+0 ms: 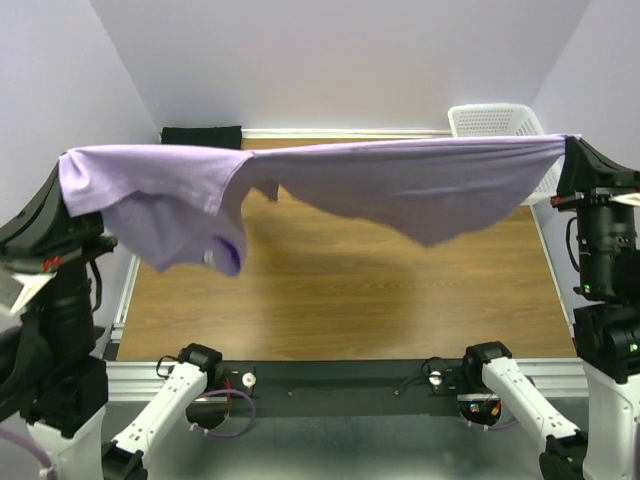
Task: Fold and stack the t-shirts
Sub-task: Flatten the tshirt out
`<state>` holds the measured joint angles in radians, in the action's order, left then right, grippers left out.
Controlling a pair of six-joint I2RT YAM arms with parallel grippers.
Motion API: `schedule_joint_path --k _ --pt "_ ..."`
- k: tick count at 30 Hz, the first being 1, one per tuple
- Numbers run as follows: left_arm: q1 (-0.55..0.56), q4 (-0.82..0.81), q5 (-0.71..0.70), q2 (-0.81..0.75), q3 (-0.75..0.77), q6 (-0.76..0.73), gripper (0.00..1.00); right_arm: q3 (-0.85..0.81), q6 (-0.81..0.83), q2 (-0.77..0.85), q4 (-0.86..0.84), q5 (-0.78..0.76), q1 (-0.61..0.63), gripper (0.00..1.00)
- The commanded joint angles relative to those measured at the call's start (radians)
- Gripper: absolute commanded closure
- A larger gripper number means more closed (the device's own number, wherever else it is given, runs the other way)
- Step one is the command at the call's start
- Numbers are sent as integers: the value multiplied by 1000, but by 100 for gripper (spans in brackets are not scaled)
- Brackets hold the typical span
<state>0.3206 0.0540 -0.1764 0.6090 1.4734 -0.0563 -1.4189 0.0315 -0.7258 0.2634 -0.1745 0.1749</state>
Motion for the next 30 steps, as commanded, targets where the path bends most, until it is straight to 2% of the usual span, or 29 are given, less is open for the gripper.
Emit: schedule_joint_path --k 1,7,11,15,17,20,21,24,30 --pt "-8 16 84 -32 28 -25 100 8 56 29 -1 18 -6 100" --pt "-9 82 112 31 129 -30 100 -18 88 16 -1 -2 -6 99" --pt "-8 87 69 142 120 -40 100 8 110 -56 -1 -17 -6 99" --pt "-8 31 8 265 18 -50 100 63 136 -176 -6 -49 -6 99" --pt "-8 -40 -35 339 -91 -43 100 103 140 -231 -15 -62 -6 99" --pt "-12 -134 -80 453 -232 -19 100 219 140 -334 -90 -86 -6 99" --pt "-15 -157 -83 486 -290 -13 100 297 143 -384 -164 -106 -6 99" --pt "-32 -241 -106 635 -366 -1 100 386 150 -483 -315 -128 -8 99" --pt "-78 -267 -129 958 -319 27 100 423 160 -816 -515 -164 -14 100"
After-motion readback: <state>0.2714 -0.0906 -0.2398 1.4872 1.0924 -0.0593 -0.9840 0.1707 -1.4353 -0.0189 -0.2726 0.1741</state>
